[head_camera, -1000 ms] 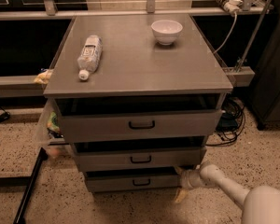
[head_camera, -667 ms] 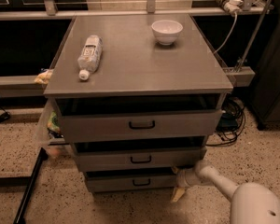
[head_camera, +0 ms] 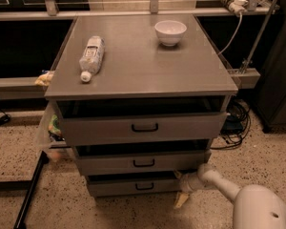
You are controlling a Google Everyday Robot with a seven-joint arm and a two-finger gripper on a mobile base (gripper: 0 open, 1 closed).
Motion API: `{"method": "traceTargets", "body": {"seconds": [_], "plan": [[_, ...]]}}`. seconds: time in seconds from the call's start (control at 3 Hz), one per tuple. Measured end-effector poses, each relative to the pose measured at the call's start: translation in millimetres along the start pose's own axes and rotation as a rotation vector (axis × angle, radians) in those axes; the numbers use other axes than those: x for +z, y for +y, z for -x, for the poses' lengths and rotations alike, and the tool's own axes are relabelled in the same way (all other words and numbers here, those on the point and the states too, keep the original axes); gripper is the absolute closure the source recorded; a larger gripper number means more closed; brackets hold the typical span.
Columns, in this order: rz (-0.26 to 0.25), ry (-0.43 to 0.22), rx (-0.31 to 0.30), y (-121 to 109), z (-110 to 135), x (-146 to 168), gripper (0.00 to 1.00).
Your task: Open bottom drawer
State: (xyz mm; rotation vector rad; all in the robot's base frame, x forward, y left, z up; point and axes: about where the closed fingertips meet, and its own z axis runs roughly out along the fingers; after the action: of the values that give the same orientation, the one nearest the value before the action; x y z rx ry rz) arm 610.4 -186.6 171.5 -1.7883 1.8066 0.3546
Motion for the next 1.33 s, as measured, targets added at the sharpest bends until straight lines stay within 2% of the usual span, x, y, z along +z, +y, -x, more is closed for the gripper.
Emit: {"method": "traceTargets", "body": {"seconds": [0.67,1.33], "plan": [[0.037,0.03,0.029,8,-5,-1,0.0],[0.105,0.073,0.075,25,-11,-10,0.0]]}}
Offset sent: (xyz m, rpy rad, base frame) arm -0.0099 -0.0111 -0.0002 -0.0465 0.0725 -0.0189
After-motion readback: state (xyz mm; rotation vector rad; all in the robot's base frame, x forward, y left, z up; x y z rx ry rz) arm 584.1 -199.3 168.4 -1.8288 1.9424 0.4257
